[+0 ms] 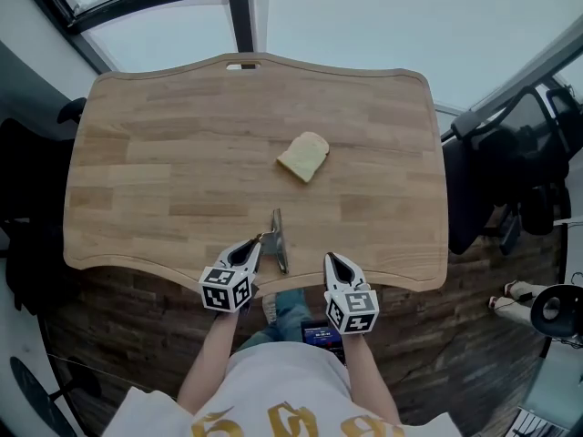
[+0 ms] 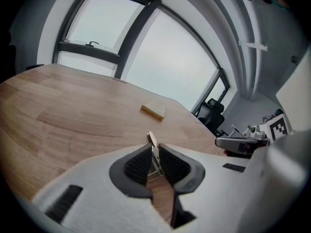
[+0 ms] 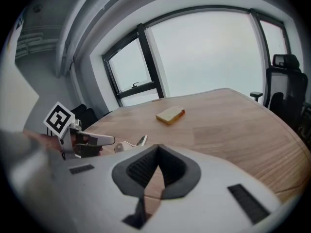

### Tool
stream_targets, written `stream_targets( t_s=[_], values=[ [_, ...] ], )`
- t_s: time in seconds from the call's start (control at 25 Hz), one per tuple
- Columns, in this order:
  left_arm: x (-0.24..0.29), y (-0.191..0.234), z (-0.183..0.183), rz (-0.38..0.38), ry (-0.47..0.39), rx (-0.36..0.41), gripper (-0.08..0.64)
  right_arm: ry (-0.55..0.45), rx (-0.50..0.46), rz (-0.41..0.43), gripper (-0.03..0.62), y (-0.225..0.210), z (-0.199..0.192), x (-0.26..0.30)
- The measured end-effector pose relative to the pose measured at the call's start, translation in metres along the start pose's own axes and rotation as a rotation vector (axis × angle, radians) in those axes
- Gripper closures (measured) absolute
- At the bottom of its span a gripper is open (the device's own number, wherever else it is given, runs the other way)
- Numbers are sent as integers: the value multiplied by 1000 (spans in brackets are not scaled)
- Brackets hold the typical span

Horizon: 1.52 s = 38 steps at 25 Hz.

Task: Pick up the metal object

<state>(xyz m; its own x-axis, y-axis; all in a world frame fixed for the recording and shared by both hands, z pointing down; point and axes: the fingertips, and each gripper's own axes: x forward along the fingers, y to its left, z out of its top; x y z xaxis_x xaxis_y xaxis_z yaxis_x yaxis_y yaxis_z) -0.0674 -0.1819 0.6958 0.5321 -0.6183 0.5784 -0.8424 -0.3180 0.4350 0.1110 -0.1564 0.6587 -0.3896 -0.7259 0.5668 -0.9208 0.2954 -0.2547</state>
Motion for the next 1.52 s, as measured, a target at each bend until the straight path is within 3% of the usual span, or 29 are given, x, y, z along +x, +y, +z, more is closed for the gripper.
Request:
stream_targets(
  t_s=[0.08,0.28,0.48,0.84,0.96,1.2,1.52],
  values=[
    [5,-1,-3,-10,16,-15,466,13,-18,3,581,0,-1,4],
    [18,-3,-14,-41,71,-78,411,33,-33,17,581,-1,0,13],
    [27,-3,-18,-44,91,-119,411,49,-31,26,581,-3,-1,19],
    [37,-1,-24,-52,119,-126,413,70,-26,25,581,-6,-5,26],
    [38,2,-25,-43,115,-143,443,79,-25,23,581,-6,-8,27],
    [39,3,-22,-64,61,-273,500,83,-27,19,581,-6,-7,29],
    [43,6,-18,-115,38,-385,515,90,-32,19,581,-4,-8,30]
  ],
)
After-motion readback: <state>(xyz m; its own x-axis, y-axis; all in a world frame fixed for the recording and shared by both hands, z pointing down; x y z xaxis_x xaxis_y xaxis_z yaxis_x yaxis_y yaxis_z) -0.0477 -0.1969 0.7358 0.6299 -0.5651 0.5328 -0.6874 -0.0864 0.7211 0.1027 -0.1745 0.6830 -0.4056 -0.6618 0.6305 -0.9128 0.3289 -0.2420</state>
